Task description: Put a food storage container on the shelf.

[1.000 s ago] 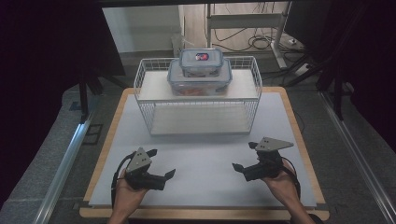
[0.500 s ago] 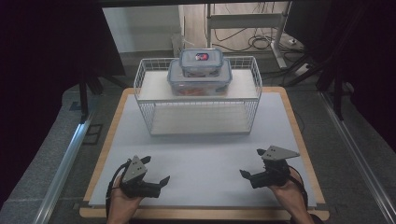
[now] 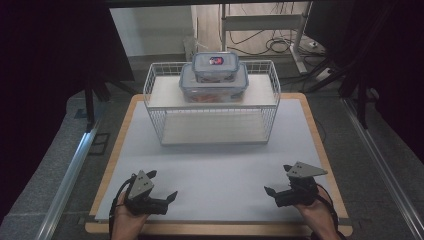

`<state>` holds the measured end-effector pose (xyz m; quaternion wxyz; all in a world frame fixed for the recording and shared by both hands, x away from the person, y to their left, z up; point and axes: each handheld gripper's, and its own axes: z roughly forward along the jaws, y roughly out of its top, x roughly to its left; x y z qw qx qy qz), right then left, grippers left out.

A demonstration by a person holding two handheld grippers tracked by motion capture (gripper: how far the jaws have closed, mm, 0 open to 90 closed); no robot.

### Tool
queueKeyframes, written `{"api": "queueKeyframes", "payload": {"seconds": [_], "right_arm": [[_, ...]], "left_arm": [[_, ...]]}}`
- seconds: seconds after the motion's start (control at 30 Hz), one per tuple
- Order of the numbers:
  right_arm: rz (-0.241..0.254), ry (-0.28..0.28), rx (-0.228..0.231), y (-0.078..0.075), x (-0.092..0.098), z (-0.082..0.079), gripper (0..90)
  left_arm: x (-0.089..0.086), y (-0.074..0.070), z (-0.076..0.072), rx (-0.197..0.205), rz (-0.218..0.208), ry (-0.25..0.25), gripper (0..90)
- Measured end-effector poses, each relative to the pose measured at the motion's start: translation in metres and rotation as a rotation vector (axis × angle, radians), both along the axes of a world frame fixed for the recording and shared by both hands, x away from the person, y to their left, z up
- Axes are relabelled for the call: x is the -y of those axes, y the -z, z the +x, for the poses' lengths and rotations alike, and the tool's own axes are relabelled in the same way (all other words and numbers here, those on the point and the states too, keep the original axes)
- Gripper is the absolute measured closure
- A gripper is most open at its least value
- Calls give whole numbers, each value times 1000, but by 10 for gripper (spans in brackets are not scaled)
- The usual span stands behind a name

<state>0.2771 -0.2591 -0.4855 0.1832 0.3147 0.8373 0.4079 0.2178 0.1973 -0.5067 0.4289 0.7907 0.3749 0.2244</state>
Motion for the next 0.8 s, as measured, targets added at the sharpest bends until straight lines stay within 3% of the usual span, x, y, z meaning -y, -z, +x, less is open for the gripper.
{"api": "queueKeyframes", "payload": {"seconds": [0.2, 0.47, 0.8], "right_arm": [[-14, 26, -32, 7, 6, 0, 4], [-18, 36, -103, 19, 10, 7, 5], [-21, 35, -125, 22, 10, 9, 8]], "left_arm": [[1, 6, 4, -13, 31, -11, 37], [1, 18, 11, -88, 83, -27, 38], [4, 19, 12, -93, 93, -19, 38]]}}
